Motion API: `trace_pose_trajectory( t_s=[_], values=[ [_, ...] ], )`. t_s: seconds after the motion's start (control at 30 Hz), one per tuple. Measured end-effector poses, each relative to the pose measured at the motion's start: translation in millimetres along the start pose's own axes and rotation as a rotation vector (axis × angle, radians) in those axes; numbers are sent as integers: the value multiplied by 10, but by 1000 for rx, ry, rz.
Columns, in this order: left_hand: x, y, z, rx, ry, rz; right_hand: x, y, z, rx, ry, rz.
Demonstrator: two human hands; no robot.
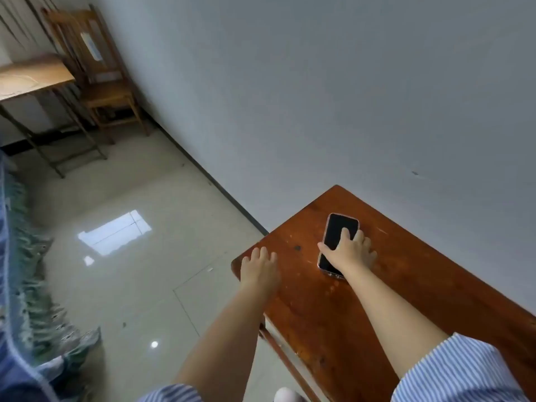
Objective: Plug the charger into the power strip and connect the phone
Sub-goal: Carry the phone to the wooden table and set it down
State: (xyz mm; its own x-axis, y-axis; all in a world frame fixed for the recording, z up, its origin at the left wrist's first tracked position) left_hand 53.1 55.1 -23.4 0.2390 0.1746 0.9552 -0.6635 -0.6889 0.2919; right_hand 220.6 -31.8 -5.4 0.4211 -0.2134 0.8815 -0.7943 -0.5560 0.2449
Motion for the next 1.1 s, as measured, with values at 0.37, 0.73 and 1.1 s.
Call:
trace_pose_trajectory(
  t_s=[0.37, 0.73, 1.1],
  values=[
    [-554, -455, -184, -255, -31, -74, -386, -478, 138, -165, -35, 111],
    [7, -1089, -1346, -138, -3, -11, -598, -703, -1295, 150, -134, 31],
    [1093, -1585, -4353, 178, -2, 175, -1076, -1027, -4657, 470, -191, -19]
  ],
)
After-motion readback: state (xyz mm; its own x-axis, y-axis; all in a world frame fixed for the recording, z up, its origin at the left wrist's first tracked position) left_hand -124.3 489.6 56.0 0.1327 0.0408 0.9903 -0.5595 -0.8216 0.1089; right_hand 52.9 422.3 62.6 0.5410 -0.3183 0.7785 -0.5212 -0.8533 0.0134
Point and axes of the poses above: each hand's wrist, its own y-axis away from the middle knuckle, its own x-axis out of the back of the hand, z = x × y, the point moved 8 cm from there along -y, towards the middle knuckle, and after that the axes turned 9 degrees about -y, right-handed, at the moved point
